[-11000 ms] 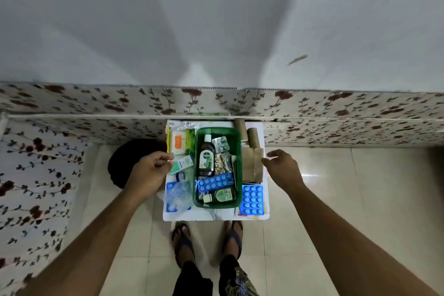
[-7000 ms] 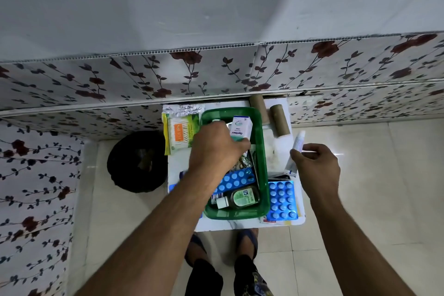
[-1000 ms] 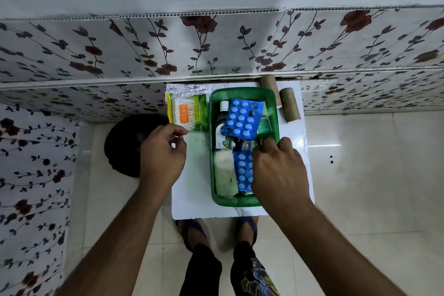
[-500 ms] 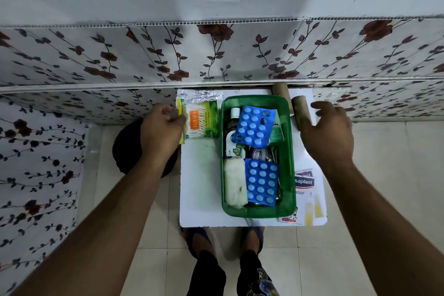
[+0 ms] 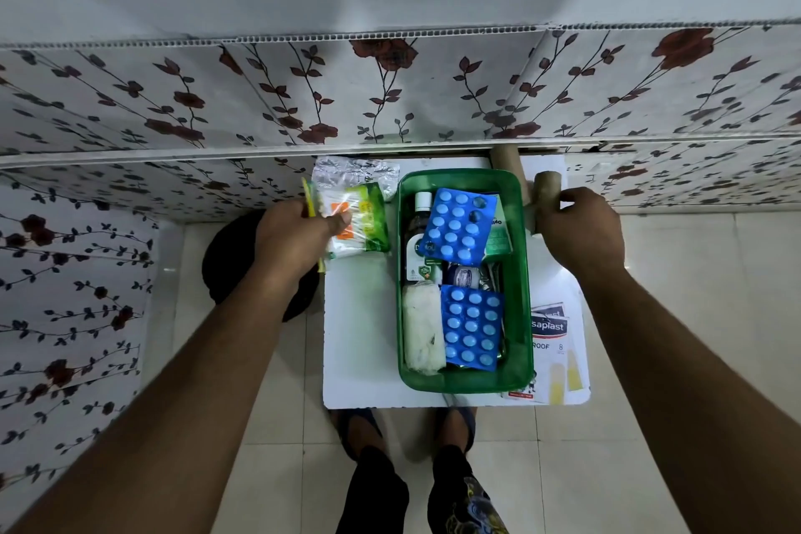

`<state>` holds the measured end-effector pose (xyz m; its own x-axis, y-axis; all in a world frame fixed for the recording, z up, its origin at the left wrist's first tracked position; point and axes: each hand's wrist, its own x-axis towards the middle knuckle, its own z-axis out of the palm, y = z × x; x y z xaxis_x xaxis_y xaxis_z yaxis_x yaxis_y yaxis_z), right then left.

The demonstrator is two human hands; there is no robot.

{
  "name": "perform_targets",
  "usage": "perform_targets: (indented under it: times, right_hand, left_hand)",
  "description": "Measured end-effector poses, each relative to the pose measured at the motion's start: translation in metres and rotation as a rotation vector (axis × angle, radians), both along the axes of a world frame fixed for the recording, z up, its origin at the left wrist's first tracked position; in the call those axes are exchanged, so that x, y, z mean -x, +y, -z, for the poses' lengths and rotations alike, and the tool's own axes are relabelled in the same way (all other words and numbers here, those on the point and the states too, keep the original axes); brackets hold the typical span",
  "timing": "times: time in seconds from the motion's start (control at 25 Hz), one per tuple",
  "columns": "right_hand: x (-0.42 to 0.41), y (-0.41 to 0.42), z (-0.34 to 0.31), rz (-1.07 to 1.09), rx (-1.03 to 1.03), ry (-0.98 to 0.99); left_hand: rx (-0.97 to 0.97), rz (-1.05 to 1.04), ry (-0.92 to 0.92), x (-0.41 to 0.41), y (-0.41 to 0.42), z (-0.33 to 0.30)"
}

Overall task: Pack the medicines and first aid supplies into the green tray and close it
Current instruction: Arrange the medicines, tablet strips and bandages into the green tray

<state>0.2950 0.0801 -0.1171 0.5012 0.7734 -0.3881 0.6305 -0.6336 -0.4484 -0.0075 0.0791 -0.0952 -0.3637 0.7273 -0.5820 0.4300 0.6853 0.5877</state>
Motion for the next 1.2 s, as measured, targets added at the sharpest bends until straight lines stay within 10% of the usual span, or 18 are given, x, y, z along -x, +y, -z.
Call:
perform_targets:
  times: [0.16,0.52,1.2]
  right_hand:
    - [0.002,-0.023,-0.028,0.126,-0.069,0.083]
    - [-0.014,-0.073,-0.053,0.117,-0.135,0.184]
    - [0.01,-0.074,-0.077,0.005,-0.129,0.304]
  left_hand:
    - [-0.084,-0.037,0.032,-0.004,-0.028,-0.065]
    - [0.018,0.712,0.297,-0.122,-0.083,-0.059]
    - [-0.101,0.828,0.313,-0.121,-0.078,-0.055]
